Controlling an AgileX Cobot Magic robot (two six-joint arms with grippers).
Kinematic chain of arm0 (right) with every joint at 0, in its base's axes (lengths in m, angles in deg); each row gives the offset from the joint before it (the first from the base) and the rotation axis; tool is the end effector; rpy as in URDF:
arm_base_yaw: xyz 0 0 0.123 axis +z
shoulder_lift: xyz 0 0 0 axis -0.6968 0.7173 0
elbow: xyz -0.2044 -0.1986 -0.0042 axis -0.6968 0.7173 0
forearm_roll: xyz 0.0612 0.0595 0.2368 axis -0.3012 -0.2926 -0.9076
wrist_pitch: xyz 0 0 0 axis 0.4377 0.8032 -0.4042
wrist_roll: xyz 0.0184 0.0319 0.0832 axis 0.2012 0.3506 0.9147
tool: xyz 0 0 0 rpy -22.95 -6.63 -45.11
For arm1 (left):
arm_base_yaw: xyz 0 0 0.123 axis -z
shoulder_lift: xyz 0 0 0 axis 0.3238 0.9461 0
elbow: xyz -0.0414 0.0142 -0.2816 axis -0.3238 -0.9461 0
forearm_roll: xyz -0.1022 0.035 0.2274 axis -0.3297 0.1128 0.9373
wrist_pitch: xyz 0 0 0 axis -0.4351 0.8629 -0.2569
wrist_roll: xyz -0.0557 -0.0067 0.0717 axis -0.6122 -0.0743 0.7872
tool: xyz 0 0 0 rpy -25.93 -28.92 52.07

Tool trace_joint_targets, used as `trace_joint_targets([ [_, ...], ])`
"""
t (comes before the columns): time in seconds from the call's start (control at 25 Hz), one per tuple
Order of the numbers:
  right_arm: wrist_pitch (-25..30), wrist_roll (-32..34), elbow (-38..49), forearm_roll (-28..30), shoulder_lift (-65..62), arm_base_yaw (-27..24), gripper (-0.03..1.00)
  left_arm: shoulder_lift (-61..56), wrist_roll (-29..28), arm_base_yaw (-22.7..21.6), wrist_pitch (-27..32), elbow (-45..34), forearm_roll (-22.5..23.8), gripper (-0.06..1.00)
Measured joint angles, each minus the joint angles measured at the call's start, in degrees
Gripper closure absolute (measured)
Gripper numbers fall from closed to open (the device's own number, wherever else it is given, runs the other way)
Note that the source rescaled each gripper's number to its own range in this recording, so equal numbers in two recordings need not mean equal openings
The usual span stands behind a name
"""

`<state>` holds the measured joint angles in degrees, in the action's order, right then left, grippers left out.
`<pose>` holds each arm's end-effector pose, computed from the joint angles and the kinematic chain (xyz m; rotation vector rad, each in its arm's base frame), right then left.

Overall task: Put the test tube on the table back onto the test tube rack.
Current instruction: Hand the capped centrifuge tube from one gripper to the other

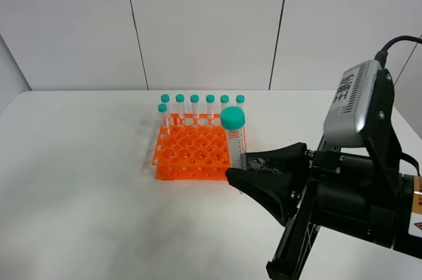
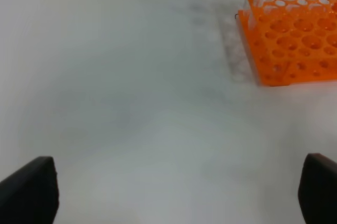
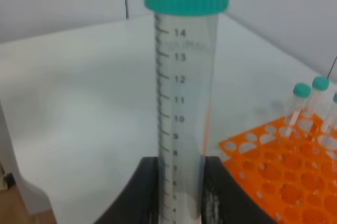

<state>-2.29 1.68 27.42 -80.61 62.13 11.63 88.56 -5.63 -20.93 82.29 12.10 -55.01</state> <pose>0.1070 0.1548 0.2651 -1.0063 1.5838 0.5424 -0.0057 -0.0105 0.2771 0.1143 2.0321 -0.0455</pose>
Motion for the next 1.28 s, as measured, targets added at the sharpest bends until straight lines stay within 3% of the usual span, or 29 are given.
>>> trace_joint_targets([
  [0.24,-0.39,0.00,0.00,0.00,0.05,0.00,0.96,0.00,0.00,2.61,0.00,0.00,0.00,-0.06],
  [0.36,-0.56,0.00,0.00,0.00,1.16,0.00,0.96,0.00,0.00,10.12,-0.04,0.00,-0.11,-0.06],
  [0.48,-0.69,0.00,0.19,0.00,3.69,0.00,0.96,0.00,0.17,21.65,-0.11,0.00,-0.12,-0.06],
  [0.56,-1.35,0.00,0.35,0.00,5.55,0.00,0.96,0.00,0.17,25.31,-0.11,0.00,-0.12,-0.06],
  [0.8,-4.47,0.06,0.36,-0.61,7.48,0.06,0.96,0.00,2.79,29.02,-0.57,0.10,-1.43,-0.06],
  [1.0,-5.17,0.18,0.36,-1.05,7.48,0.06,0.96,0.63,6.96,29.12,-1.98,0.49,-11.51,-0.04],
  [1.28,-5.24,0.23,0.36,-1.07,7.48,0.06,0.96,8.97,12.93,29.12,-10.60,0.70,-17.83,-0.02],
])
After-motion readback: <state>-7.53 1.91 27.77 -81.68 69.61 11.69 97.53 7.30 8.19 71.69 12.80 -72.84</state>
